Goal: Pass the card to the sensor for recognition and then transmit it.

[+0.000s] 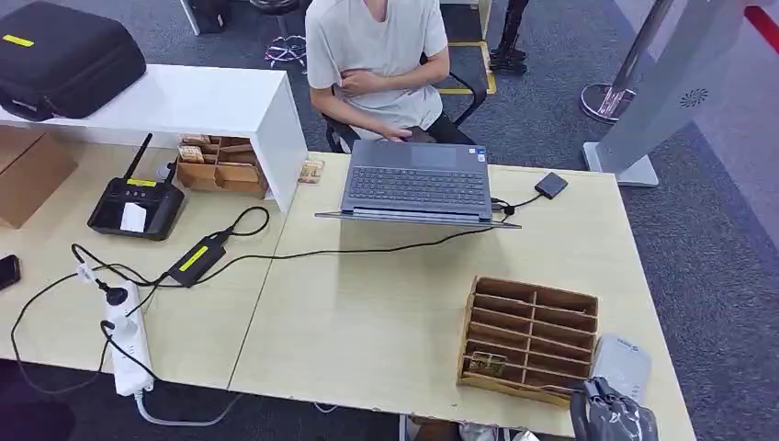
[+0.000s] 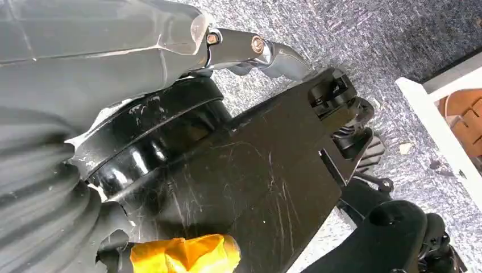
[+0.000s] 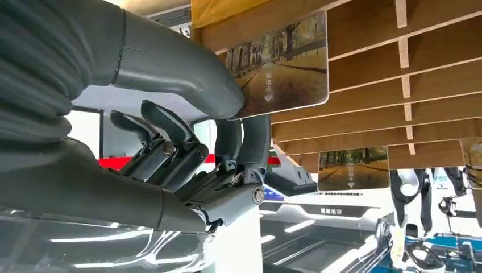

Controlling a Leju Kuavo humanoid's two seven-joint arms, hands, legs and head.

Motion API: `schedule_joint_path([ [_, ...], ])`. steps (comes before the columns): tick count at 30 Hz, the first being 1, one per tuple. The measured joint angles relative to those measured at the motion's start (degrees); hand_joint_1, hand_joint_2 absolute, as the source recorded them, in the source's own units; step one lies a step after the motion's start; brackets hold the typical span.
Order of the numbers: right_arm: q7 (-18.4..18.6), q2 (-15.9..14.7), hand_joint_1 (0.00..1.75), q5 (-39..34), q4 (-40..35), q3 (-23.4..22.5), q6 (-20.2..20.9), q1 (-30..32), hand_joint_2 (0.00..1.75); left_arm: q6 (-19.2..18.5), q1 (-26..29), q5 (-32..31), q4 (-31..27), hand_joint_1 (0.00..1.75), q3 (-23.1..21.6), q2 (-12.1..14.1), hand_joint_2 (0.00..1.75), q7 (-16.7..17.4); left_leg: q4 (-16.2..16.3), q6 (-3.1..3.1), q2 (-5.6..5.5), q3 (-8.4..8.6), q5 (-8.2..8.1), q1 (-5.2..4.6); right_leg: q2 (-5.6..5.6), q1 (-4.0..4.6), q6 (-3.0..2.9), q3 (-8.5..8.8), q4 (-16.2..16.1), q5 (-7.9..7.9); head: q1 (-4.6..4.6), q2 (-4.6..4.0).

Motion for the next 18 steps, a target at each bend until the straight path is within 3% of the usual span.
schedule_joint_path([
  [7, 1.8, -1.1, 1.75, 0.1, -2.8, 1.1, 0.0, -0.3, 1.75, 0.0, 0.1, -0.7, 0.0, 0.00, 0.0, 0.1, 1.75, 0.6, 0.0, 0.00, 0.00, 0.00, 0.00, 0.00, 0.00, 0.00, 0.00, 0.00, 0.0, 0.00, 0.00, 0.00],
  [13, 6.3, -4.3, 1.75, 0.8, -7.1, 4.2, 0.0, -1.0, 1.75, -0.1, 0.1, -1.4, 0.0, 0.00, 0.0, 0.1, 1.75, 0.6, 0.0, 0.00, 0.02, 0.00, 0.00, 0.00, 0.01, 0.00, 0.00, 0.01, 0.0, 0.00, 0.00, 0.00],
  [18, 7.0, -6.1, 1.75, 1.0, -9.1, 5.9, 0.0, -1.5, 1.75, -0.1, 0.1, -1.7, 0.0, 0.00, 0.0, 0.1, 1.75, 0.6, 0.0, 0.00, 0.02, 0.00, 0.00, 0.00, 0.00, 0.00, 0.00, 0.01, 0.0, 0.00, 0.00, 0.00],
])
